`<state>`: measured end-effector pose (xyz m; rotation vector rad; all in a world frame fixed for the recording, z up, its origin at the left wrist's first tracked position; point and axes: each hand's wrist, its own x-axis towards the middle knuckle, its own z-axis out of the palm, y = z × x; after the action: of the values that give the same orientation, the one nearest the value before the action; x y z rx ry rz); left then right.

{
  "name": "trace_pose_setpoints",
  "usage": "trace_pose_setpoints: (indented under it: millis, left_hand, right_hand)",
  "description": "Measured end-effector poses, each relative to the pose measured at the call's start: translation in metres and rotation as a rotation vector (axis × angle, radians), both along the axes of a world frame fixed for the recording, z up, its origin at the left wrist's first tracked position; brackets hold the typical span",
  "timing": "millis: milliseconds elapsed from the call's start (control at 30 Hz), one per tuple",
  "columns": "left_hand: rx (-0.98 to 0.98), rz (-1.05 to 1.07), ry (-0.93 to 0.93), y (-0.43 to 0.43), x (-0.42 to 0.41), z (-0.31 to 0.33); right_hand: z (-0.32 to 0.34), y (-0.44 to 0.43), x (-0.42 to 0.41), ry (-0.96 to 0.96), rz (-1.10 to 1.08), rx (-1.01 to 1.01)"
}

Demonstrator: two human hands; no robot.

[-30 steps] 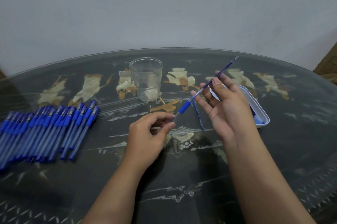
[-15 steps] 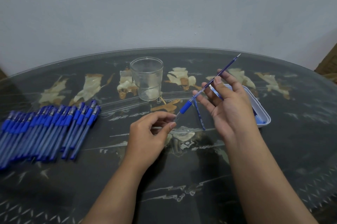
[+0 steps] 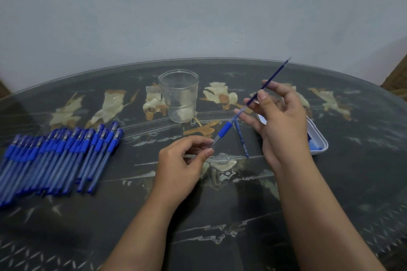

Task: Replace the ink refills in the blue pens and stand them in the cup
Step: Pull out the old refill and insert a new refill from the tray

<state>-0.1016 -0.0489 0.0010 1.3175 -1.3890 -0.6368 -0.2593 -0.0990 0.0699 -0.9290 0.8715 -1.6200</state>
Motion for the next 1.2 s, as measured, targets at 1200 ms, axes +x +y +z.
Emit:
trace_pose_setpoints:
  millis: [1200]
  left_hand:
    - [-0.014, 0.025, 0.035, 0.002, -0.001, 0.004]
  right_hand:
    - [0.001, 0.007, 0.008, 0.278, 0.042, -0.024]
